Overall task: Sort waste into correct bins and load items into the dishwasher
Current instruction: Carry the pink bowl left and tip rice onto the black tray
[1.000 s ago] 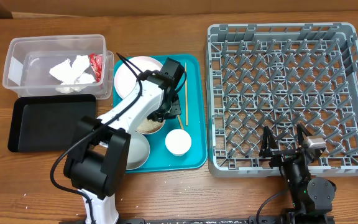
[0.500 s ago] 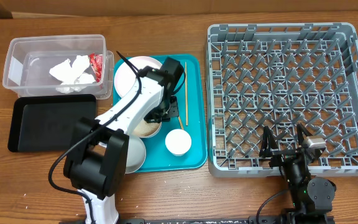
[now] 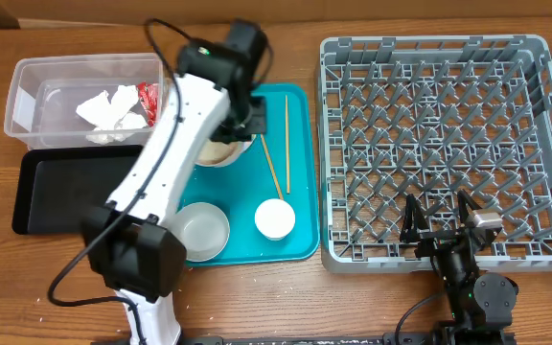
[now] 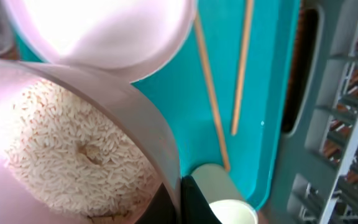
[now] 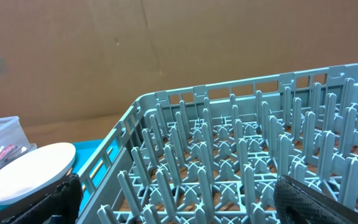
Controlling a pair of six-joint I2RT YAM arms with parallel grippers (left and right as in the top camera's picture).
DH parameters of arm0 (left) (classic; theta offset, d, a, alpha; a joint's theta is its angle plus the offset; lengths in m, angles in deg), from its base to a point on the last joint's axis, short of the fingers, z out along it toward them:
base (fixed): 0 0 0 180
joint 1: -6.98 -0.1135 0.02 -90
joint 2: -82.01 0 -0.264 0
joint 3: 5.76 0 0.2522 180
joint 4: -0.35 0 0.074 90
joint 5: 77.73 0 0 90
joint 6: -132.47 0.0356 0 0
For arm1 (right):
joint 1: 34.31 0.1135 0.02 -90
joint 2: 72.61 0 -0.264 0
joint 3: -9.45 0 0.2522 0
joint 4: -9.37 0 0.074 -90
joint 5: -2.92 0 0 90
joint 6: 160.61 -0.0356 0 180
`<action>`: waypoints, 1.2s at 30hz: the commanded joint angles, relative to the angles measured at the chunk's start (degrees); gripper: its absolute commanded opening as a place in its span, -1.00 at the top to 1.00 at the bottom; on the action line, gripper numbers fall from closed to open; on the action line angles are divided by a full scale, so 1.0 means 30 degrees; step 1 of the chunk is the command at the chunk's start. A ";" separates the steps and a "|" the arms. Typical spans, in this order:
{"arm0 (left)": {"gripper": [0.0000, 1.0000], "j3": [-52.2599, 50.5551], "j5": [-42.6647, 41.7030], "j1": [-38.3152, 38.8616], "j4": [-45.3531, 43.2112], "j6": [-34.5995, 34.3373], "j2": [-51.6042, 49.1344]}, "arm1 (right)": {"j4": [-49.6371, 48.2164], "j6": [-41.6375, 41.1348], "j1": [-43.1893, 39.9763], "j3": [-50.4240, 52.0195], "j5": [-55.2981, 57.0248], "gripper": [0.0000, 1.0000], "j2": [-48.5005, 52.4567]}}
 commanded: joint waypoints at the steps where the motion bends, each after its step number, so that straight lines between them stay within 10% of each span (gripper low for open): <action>1: 0.91 0.0889 -0.1049 -0.2127 0.1195 0.1596 0.0896 | -0.0080 0.0015 0.0029 0.0204 -0.0109 -1.00 -0.0153; 14: 0.92 -0.1865 -0.5013 -0.9165 0.2084 0.6040 0.4743 | -0.0080 0.0015 0.0029 0.0204 -0.0109 -0.99 -0.0153; 27: 0.92 -1.0440 -1.5424 -1.7660 -0.1275 1.3850 0.4998 | -0.0080 0.0015 0.0029 0.0204 -0.0109 -0.99 -0.0153; 36: 0.92 -1.3624 -2.2163 -2.2899 -0.7009 1.3617 0.4889 | -0.0080 0.0022 0.0029 0.0204 -0.0109 -1.00 -0.0153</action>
